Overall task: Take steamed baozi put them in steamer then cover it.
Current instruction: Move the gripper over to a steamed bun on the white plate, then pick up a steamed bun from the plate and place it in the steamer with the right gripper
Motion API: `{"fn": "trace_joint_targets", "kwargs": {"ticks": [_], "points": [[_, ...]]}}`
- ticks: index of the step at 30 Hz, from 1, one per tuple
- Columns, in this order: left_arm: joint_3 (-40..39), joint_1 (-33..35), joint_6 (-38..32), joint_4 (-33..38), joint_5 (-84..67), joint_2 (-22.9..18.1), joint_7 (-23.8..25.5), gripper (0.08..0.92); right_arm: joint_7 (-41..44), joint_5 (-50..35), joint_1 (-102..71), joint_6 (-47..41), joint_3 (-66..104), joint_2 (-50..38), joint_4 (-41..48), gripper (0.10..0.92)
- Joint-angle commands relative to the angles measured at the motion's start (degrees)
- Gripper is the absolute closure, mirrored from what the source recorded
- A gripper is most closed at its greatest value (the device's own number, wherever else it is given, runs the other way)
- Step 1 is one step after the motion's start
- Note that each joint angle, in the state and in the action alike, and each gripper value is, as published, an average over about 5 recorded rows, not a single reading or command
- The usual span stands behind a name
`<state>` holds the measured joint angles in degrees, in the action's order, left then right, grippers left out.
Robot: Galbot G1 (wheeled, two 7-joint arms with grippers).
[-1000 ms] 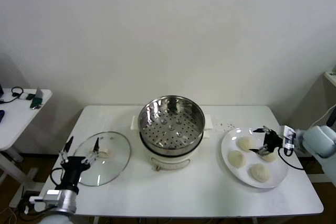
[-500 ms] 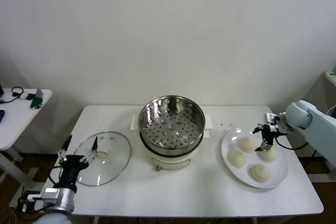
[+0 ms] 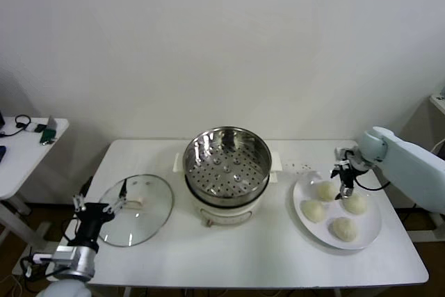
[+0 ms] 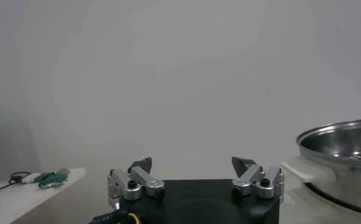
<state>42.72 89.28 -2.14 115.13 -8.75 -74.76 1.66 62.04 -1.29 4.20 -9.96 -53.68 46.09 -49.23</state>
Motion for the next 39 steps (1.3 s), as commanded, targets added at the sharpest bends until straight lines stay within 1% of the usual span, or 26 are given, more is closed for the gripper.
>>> {"fn": "trace_joint_targets", "kwargs": {"ticks": [1, 10, 13, 18, 26, 30, 33, 39], "points": [[-0.1, -0.1, 0.1, -0.2, 0.0, 0.5, 0.0, 0.177, 0.5, 0.8, 0.8, 0.3, -2.2, 3.6, 3.2, 0.203], [-0.4, -0.2, 0.8, -0.1, -0.1, 0.7, 0.3, 0.177, 1.3, 2.5, 0.1, 1.5, -1.4, 4.4, 4.3, 0.203], [-0.4, -0.4, 0.8, -0.1, -0.1, 0.6, 0.2, 0.177, 1.6, 2.5, 0.2, 1.5, -1.3, 4.3, 4.1, 0.221], [-0.2, -0.1, 0.6, 0.0, -0.2, 0.6, 0.2, 0.177, 2.0, 2.7, 0.4, 1.8, -1.3, 3.9, 3.8, 0.280], [0.1, 0.4, 0.3, 0.2, -0.8, 0.4, 0.2, 0.177, 2.5, 2.4, 2.5, 2.3, -2.0, 2.4, 1.6, 0.304], [0.2, 0.5, 0.3, 0.5, -1.2, 0.4, 0.2, 0.177, 2.6, -0.3, 8.4, 2.9, -6.0, 1.5, -1.2, 0.311], [0.2, 0.7, 0.2, 0.8, -1.4, 0.5, 0.2, 0.177, 3.2, -3.8, 16.6, 4.5, -13.1, 1.2, -4.2, 0.308], [0.2, 1.5, -0.1, 1.2, -1.9, 0.9, 0.3, 0.177, 4.0, -9.7, 36.8, 12.3, -29.8, 4.8, -8.3, 0.304]]}}
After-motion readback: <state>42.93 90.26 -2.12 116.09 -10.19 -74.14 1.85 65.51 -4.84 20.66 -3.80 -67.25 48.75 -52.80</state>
